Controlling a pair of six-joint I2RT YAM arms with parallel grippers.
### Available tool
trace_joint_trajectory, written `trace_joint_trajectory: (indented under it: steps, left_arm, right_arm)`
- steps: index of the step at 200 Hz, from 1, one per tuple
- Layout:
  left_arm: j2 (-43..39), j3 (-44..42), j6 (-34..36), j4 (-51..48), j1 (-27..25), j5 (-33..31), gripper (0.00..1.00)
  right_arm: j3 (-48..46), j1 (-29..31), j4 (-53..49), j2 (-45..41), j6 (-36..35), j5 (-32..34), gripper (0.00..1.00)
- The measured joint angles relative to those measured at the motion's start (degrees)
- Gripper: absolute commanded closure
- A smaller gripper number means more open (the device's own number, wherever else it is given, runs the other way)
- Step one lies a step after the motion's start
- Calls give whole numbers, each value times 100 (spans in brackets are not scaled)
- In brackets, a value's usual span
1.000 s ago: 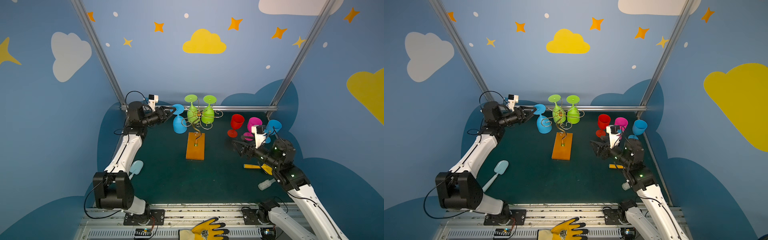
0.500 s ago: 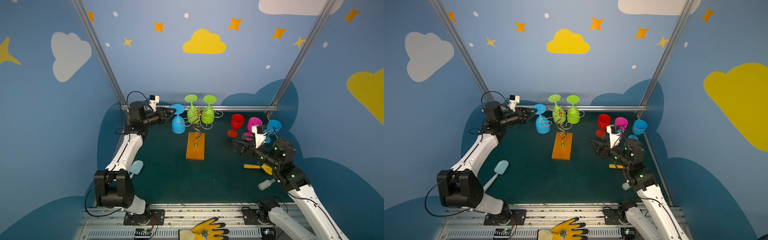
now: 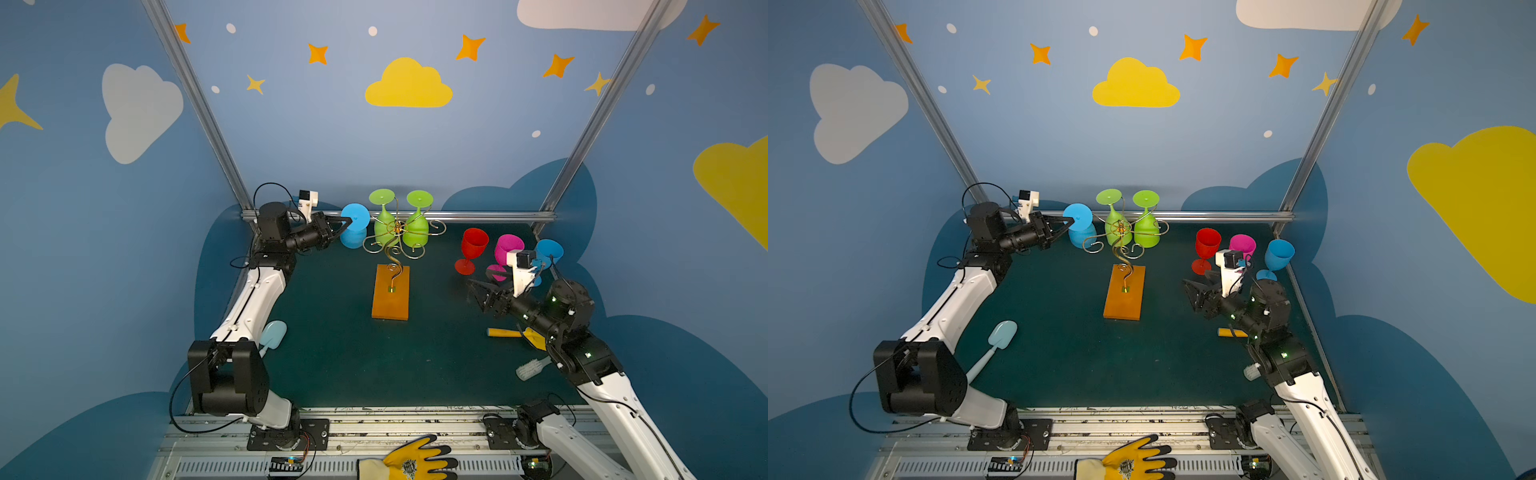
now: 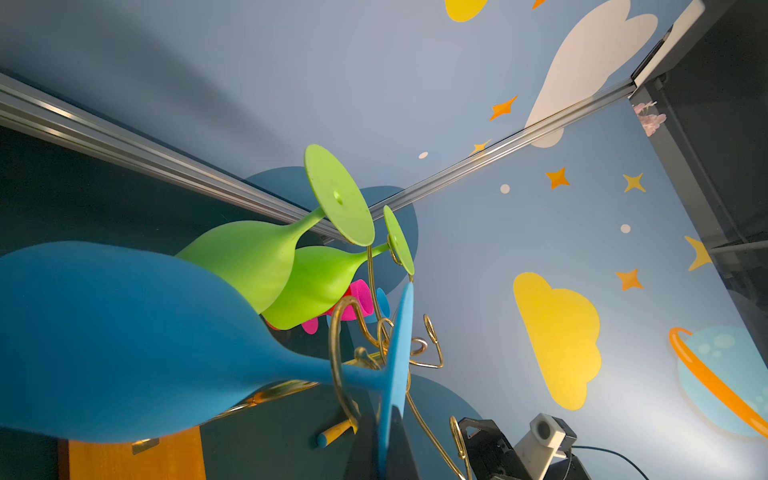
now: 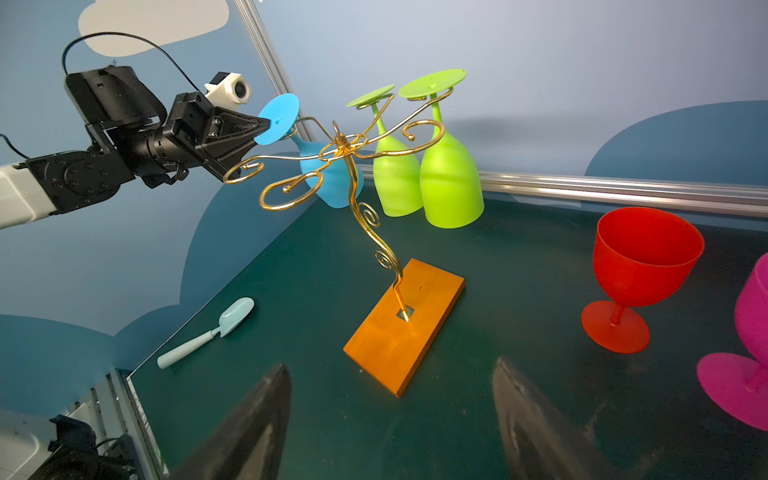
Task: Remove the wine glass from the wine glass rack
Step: 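Close the left gripper on the foot of the blue glass on the rack, then pull the blue glass off its rack hook with the left gripper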
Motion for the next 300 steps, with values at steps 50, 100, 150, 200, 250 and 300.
trace_joint_trajectory:
  steps: [50, 100, 150, 200, 250, 300]
  left_arm:
    - [-20, 2, -444, 341, 37, 42, 97]
    - [-17, 24, -595, 407, 22, 20, 97]
    - [227, 354, -660, 481, -142, -9, 97]
    - [468, 463, -656, 514, -304, -46, 97]
    - [461, 463, -511, 463, -350, 31, 97]
    - [74, 210, -216, 186, -343, 92, 97]
  right_arm:
    - [0, 0, 0, -4, 20, 33, 24]
    - [0, 0, 0, -31, 37, 31, 24]
    - [0, 0, 0, -90, 42, 33, 24]
    - [0, 0, -2, -120, 42, 37, 24]
    - [2, 0, -4, -125, 39, 50, 24]
    - [63, 0, -20, -122, 42, 50, 24]
